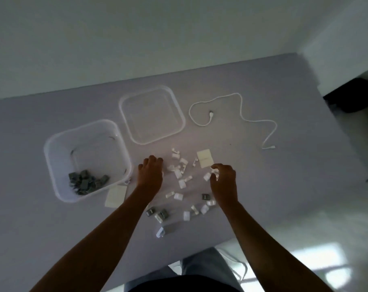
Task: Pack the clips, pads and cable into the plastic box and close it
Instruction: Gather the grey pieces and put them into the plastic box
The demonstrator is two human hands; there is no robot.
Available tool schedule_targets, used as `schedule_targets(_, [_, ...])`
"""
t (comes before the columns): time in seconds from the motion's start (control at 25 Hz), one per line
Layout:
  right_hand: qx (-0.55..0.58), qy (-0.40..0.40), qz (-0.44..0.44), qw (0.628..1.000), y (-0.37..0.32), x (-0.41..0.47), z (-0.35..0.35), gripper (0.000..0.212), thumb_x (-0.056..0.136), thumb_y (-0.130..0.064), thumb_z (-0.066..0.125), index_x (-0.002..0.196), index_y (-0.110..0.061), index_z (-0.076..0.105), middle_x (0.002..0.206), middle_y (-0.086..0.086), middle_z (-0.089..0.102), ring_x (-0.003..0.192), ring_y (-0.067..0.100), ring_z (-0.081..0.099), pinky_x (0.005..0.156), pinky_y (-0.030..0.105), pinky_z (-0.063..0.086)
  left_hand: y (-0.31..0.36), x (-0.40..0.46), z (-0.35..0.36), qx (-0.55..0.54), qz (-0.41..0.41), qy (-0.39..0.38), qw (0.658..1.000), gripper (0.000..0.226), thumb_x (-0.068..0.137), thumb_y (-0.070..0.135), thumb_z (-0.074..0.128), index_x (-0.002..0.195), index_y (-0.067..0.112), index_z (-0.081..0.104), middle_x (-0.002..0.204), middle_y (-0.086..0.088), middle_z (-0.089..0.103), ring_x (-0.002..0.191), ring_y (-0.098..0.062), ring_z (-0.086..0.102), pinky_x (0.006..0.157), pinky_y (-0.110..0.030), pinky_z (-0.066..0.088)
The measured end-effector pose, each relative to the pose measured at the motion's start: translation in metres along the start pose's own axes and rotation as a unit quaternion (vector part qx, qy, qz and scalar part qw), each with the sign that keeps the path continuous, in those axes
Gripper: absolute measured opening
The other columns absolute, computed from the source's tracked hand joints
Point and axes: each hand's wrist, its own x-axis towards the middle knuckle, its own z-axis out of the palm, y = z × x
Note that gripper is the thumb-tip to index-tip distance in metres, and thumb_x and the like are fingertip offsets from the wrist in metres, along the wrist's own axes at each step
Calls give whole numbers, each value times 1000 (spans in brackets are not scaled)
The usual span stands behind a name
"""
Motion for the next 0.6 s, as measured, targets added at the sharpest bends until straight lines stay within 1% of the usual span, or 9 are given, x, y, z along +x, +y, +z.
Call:
schedule_targets(0.08, [-36,-9,10,999,25,7,-4,25,84,-3,61,106,-11,68,102,16,66,99,32,58,86,34,46,2,4,5,0,-2,10,1000,36,84,-4,45,114,7,62,115,-19,57,105,-38,52,88,-46,42])
schedule_targets(0.2, [-40,-47,24,998,51,16,-3,22,84,-5,61,103,-10,71,95,18,66,90,36,62,79,35,48,2,11,10,1,-11,14,1000,28,88,-4,45,106,4,65,107,-20,59,97,-39,54,84,-46,44])
schedule_targets(0.28, [-29,-63,11,998,58,15,2,19,84,-5,63,101,-9,73,94,19,65,87,37,63,78,35,50,1,11,6,-66,-31,32,997,24,90,-1,50,107,4,66,105,-20,62,95,-39,57,84,-45,46])
schedule_targets(0.36, [-26,-71,-9,997,62,13,3,14,84,-4,65,96,-7,72,93,18,64,87,36,62,77,36,50,6,5,-4,-205,-50,46,976,21,90,4,55,107,7,67,102,-13,66,91,-30,61,83,-37,49])
schedule_targets(0.4, [-19,-75,-9,997,64,13,2,12,84,-4,66,95,-6,71,93,18,64,87,35,62,76,36,50,10,0,-12,-300,-76,35,950,20,91,5,54,106,8,68,99,-9,67,87,-24,61,81,-33,49])
schedule_targets(0.44, [-7,-71,-4,997,67,12,1,11,85,-5,66,95,-5,70,93,18,64,86,34,62,75,35,49,15,-7,-21,-415,-117,9,902,22,93,6,50,104,9,68,99,-8,68,86,-21,61,78,-32,49])
schedule_targets(0.52, [35,-48,-9,998,67,7,-4,12,87,-5,64,98,-4,70,93,16,65,85,30,63,73,29,49,20,-27,-35,-623,-196,-55,755,29,95,7,38,99,9,67,97,-13,68,84,-22,61,71,-32,49])
schedule_targets(0.56, [54,-38,-37,997,65,2,-6,14,87,-3,64,100,-4,70,95,14,65,87,27,64,75,25,49,20,-37,-38,-688,-219,-86,687,30,93,9,36,94,7,66,92,-15,67,80,-24,60,67,-33,47])
schedule_targets(0.6, [66,-43,-78,994,62,-4,-5,18,87,-2,64,104,-5,70,98,11,66,91,23,64,79,21,49,18,-48,-39,-726,-238,-117,634,29,90,11,36,88,6,64,84,-15,63,75,-24,57,63,-33,45])
